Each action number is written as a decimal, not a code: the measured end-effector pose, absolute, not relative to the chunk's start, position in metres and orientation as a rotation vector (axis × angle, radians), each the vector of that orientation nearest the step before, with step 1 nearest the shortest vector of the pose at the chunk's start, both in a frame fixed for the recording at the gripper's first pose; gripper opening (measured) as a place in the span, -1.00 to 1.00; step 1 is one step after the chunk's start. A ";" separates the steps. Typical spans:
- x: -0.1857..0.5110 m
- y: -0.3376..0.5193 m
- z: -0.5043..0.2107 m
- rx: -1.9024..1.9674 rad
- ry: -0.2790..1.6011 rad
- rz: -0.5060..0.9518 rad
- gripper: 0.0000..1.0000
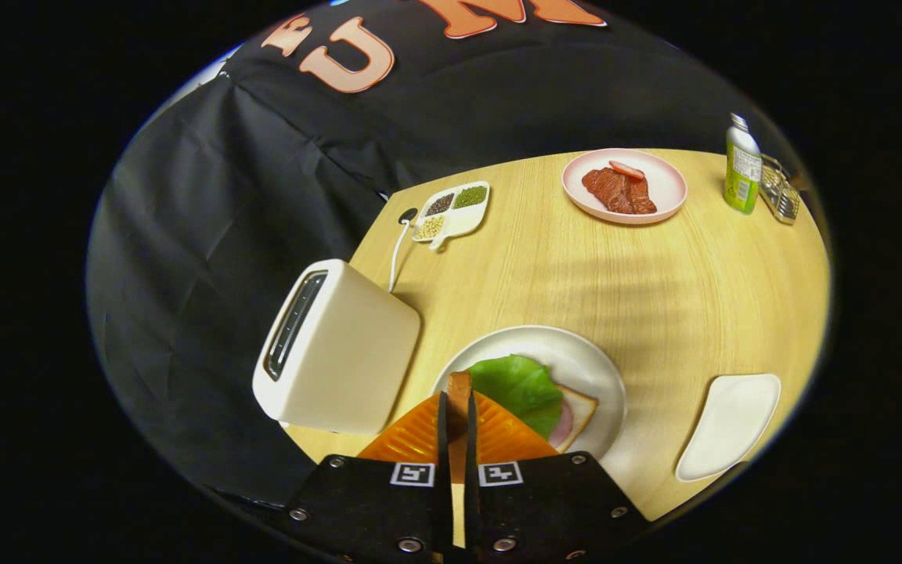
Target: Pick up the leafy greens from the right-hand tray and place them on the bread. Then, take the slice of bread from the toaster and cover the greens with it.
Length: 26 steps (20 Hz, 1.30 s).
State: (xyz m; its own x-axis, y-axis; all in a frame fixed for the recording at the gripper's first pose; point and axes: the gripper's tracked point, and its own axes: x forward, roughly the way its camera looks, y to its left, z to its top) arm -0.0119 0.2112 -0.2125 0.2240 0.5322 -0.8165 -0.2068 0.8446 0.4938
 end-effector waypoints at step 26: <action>0.045 0.063 -0.052 -0.065 0.302 0.207 0.63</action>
State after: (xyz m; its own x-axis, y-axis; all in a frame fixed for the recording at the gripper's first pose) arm 0.0453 0.0634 -0.0516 0.9339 0.1922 -0.3015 -0.2117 0.9768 -0.0330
